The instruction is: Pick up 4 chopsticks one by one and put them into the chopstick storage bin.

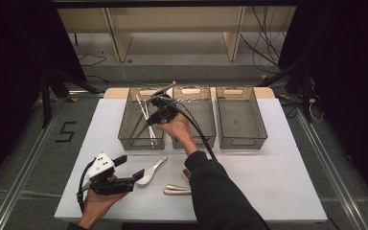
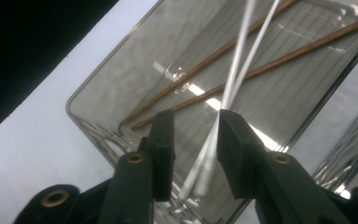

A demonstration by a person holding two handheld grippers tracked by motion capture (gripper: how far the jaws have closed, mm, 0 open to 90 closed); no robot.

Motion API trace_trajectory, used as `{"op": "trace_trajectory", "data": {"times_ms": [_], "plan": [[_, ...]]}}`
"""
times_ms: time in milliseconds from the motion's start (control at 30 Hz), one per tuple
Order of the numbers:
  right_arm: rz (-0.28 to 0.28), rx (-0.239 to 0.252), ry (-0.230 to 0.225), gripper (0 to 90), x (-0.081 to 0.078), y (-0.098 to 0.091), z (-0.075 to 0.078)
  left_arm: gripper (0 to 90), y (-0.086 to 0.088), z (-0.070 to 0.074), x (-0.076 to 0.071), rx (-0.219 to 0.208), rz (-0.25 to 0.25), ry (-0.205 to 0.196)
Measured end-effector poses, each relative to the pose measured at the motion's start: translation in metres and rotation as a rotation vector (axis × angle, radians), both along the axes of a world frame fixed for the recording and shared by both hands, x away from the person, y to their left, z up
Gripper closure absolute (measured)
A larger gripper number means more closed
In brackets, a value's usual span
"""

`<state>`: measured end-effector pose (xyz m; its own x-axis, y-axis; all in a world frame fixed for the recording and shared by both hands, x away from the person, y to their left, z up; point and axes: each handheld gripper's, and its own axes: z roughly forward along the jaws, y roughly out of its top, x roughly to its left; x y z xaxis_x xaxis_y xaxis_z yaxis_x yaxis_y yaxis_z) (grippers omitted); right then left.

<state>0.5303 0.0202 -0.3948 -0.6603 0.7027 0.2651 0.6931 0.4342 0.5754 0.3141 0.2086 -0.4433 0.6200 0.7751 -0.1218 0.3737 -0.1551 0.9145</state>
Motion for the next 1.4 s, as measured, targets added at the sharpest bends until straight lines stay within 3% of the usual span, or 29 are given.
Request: {"op": "trace_trajectory", "data": {"times_ms": [333, 600, 867, 1400], "plan": [[0.05, 0.015, -0.049, 48.9, -0.018, -0.023, 0.022, 15.9, 0.0, -0.001, 0.0, 0.002, 0.001, 0.005], [0.103, 0.002, -0.081, 37.9, -0.05, -0.057, 0.031, 15.9, -0.001, -0.001, 0.0, 0.001, 0.004, 0.008], [0.117, -0.005, -0.079, 34.8, -0.079, -0.09, 0.028, 15.9, -0.001, -0.001, 0.001, 0.004, 0.006, 0.009], [0.089, 0.005, -0.052, 31.4, -0.118, -0.128, 0.001, 15.9, -0.001, -0.001, 0.001, -0.001, 0.008, 0.009]]}}
